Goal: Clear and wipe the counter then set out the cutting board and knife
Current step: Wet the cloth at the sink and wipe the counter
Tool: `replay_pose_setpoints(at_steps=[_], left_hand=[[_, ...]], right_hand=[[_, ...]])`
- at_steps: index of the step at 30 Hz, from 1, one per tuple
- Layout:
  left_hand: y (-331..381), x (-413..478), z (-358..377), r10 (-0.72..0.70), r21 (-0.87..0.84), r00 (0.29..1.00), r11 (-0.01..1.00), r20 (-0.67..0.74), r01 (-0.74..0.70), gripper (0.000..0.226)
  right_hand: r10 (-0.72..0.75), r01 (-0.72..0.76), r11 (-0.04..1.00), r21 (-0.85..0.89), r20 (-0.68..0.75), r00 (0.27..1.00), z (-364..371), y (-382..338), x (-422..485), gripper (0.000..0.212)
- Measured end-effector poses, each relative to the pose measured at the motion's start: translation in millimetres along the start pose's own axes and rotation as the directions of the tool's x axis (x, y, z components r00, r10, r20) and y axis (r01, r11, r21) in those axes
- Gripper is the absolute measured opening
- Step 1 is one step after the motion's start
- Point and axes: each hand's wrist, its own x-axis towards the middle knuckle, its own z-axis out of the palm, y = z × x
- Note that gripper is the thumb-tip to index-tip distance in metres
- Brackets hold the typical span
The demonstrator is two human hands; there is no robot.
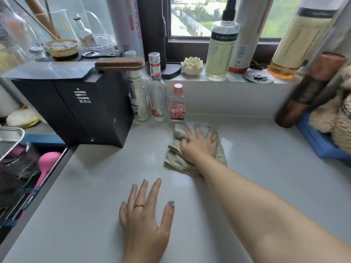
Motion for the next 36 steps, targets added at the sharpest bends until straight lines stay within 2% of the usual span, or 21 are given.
replay_pose_setpoints(at_steps=[8, 13, 16, 18, 22, 23, 25, 28, 31, 36], left_hand=[[15.8, -25.6, 34.0, 0.07, 0.031, 0.993, 0.997, 0.1, -0.074, 0.079], [2.3, -43.2, 34.4, 0.086, 0.109, 0.985, 0.989, 0.15, -0.103, 0.084], [-3.0, -50.5, 28.7, 0.11, 0.149, 0.977, 0.979, 0.185, -0.138, 0.082], [-4.8, -53.5, 24.8, 0.117, 0.147, 0.972, 0.978, 0.204, -0.148, 0.077], [-7.1, -58.5, 18.8, 0.144, 0.102, 0.967, 0.98, 0.211, -0.169, 0.087], [-6.6, -60.8, 19.5, 0.161, 0.087, 0.964, 0.979, 0.213, -0.183, 0.084], [-3.1, -66.9, 22.9, 0.197, 0.072, 0.954, 0.973, 0.226, -0.218, 0.074], [6.4, -78.2, 28.7, 0.228, 0.078, 0.939, 0.964, 0.259, -0.256, 0.069], [16.4, -92.5, 33.1, 0.229, 0.069, 0.932, 0.964, 0.28, -0.258, 0.069], [31.2, -124.8, 45.8, 0.242, 0.086, 0.918, 0.956, 0.314, -0.281, 0.069]], right_hand=[[0.274, -0.278, 0.958, -0.065, -0.062, 0.96, -44.4, 182.5, -58.3, 0.054], [0.467, -0.469, 0.882, -0.049, -0.045, 0.883, -62.5, 260.9, -146.8, 0.054], [0.508, -0.508, 0.861, -0.011, -0.029, 0.861, -63.0, 250.2, -197.0, 0.055], [0.479, -0.479, 0.877, -0.016, -0.017, 0.878, -54.0, 219.1, -230.3, 0.056], [0.224, -0.217, 0.973, -0.071, 0.1, 0.969, -22.4, 116.3, -307.4, 0.062], [0.162, -0.153, 0.985, -0.078, 0.119, 0.98, -18.0, 95.9, -322.3, 0.063], [0.125, -0.117, 0.99, -0.076, 0.123, 0.984, -15.7, 78.1, -336.1, 0.058], [0.198, -0.192, 0.98, -0.059, 0.101, 0.975, -30.0, 98.4, -341.4, 0.052], [0.218, -0.217, 0.976, -0.024, 0.037, 0.975, -24.5, 150.8, -349.2, 0.056], [0.398, -0.4, 0.916, -0.029, -0.052, 0.916, -38.0, 246.8, -356.4, 0.059]])
